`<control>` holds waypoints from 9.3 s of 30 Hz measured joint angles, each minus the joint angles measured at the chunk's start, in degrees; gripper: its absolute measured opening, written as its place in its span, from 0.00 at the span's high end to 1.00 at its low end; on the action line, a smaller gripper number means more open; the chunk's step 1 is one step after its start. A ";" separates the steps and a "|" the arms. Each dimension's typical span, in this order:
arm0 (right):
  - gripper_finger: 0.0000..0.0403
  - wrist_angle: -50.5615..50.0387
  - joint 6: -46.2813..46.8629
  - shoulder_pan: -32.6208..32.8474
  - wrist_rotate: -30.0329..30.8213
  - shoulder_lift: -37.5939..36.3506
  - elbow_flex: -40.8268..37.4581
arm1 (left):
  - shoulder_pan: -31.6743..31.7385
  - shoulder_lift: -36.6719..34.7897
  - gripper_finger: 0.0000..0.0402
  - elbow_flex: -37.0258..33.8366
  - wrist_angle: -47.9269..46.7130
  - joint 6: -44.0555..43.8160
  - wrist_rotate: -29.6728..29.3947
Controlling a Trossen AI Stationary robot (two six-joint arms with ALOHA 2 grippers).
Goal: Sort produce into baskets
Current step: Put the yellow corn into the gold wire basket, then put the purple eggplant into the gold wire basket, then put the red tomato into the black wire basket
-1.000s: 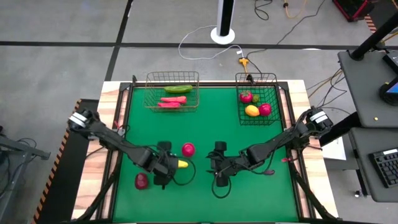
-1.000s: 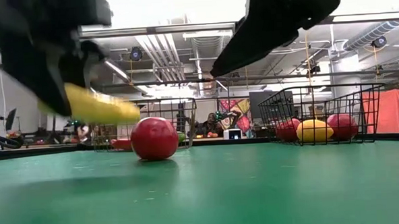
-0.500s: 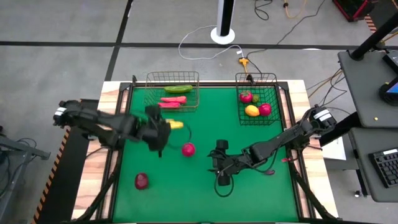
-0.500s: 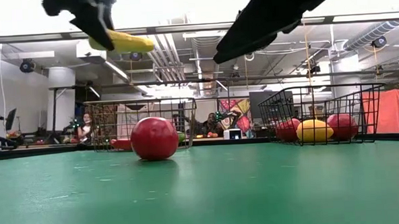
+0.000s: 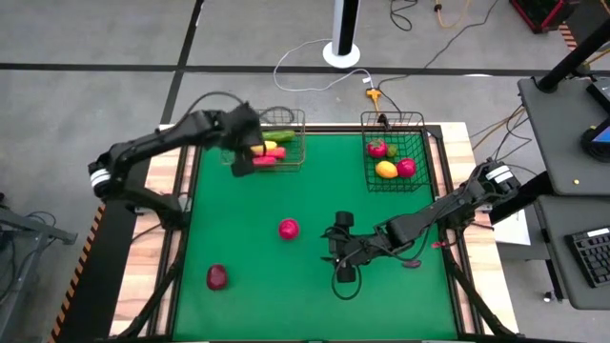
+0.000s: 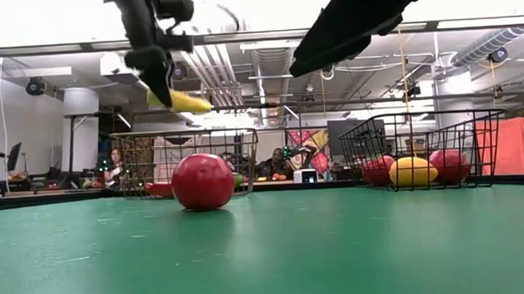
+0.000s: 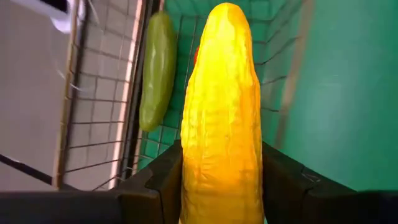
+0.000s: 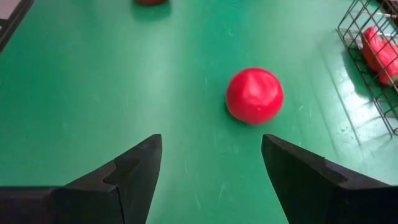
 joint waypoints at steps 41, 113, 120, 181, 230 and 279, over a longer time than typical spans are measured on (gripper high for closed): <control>0.34 -2.57 4.11 0.00 0.37 0.00 -0.13 | 12.24 27.35 0.63 12.96 -2.76 7.17 2.36; 0.34 -50.21 28.39 4.23 -20.22 -2.58 7.74 | -5.92 1.87 0.39 9.80 9.10 -15.72 11.80; 0.37 -61.42 36.06 11.93 -21.29 -2.56 5.23 | -25.15 -7.35 0.39 3.19 14.68 -25.33 -1.96; 0.91 -8.14 10.52 1.75 -4.48 -4.72 -2.40 | -69.80 3.46 0.39 -4.26 20.57 -55.50 -56.79; 0.78 1.51 -6.78 -42.18 -19.56 35.60 47.21 | -76.41 5.12 0.39 -4.61 -19.55 -99.30 -25.16; 0.53 -22.73 8.18 -11.14 -8.24 -11.75 5.77 | -71.42 10.06 0.39 -13.57 28.00 -60.98 -38.71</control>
